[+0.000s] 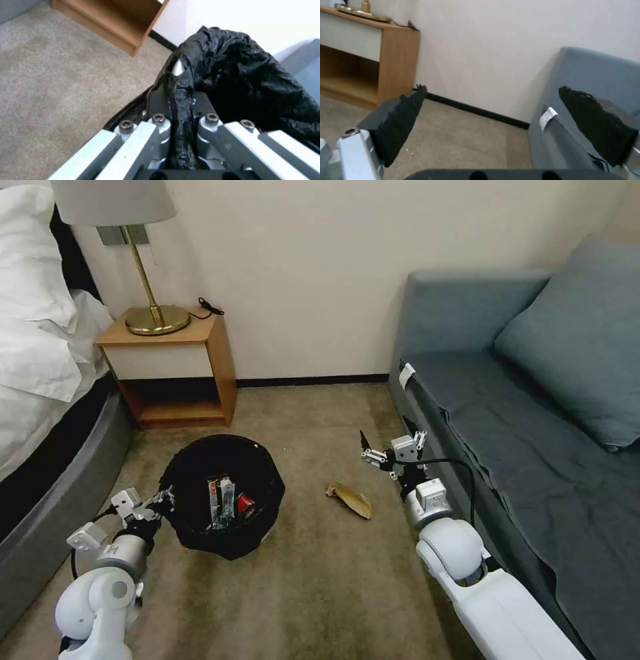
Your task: Pick up the trash bin, then pick up the garbage on the floor and place it into the trash bin.
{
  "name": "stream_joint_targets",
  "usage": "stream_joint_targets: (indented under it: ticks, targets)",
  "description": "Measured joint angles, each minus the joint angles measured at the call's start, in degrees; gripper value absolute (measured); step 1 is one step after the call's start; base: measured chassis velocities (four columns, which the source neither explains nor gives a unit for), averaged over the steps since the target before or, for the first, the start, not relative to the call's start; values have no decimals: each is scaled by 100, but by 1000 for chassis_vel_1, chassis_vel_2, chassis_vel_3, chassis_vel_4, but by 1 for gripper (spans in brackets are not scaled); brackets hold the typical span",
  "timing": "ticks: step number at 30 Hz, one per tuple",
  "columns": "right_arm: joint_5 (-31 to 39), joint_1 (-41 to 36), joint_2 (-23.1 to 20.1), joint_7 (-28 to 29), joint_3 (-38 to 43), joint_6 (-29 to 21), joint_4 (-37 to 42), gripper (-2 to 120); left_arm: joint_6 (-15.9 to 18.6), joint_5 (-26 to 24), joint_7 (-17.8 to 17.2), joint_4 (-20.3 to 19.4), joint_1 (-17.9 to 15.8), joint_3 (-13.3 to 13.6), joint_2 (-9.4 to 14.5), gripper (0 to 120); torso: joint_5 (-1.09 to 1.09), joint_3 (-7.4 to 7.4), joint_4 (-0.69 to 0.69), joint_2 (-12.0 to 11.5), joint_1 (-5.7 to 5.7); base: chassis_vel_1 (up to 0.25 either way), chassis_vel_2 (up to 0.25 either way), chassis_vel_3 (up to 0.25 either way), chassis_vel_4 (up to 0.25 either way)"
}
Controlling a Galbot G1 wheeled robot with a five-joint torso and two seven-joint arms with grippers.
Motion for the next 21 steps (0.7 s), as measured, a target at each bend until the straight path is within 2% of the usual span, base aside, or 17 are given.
stream_joint_targets:
  ticks: [9, 21]
  targets:
    - [-23, 86, 112, -43, -82, 14, -103, 100, 1, 7, 4, 63, -48, -8, 15, 5, 0, 0, 0, 0, -1, -28, 26, 29, -22]
    - [6, 156, 98, -68, -121, -25, -151, 100, 1, 5, 12, 51, -43, -20, 14, 5, -1, 1, 0, 0, 0, -156, 162, 156, -160]
